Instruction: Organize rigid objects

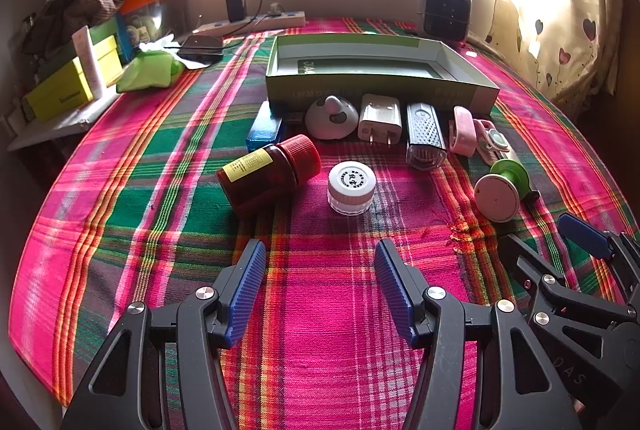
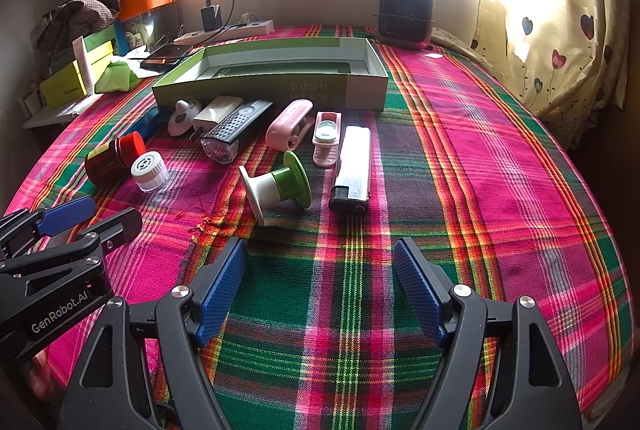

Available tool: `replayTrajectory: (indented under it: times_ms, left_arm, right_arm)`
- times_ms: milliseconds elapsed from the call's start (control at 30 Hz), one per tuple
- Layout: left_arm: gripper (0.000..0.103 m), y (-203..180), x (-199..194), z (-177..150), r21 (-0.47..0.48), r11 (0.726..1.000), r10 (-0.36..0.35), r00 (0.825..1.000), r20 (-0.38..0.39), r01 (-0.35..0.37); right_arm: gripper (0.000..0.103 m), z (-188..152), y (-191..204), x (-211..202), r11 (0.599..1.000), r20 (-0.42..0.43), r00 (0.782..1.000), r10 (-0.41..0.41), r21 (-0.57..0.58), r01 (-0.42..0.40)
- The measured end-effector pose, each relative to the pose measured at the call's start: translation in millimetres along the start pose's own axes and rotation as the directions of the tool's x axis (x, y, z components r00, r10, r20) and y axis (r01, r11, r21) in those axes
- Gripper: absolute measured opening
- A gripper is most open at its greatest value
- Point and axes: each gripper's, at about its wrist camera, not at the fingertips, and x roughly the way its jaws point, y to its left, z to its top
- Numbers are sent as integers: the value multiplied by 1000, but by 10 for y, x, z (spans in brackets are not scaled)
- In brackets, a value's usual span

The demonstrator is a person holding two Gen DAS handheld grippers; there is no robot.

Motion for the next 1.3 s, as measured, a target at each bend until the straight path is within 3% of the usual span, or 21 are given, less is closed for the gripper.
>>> replayTrajectory:
  times_ms: [400, 600, 900, 1067, 1300]
  left_arm:
    - [56, 85, -4, -7, 0, 999, -36, 999, -11, 36]
    - [56, 217, -21, 14, -39, 995, -89, 996, -19, 88]
    - [56, 511, -101, 108, -66, 995, -75, 997, 23, 76]
    - [56, 599, -34, 182, -59, 993, -105, 994, 26, 107]
    - [56, 583, 97, 319, -13, 991, -137, 991, 16, 137]
  right_arm:
    - [76, 62, -32, 10, 1000, -37, 999, 22, -19, -23]
    - [76, 123, -44, 14, 997, -35, 996, 83, -1, -83]
    - [76, 269, -3, 75, 996, -12, 996, 85, -35, -86]
    - [76, 313, 20, 122, 993, -17, 994, 111, -47, -112]
    - [61, 339, 95, 136, 989, -13, 993, 118, -86, -118]
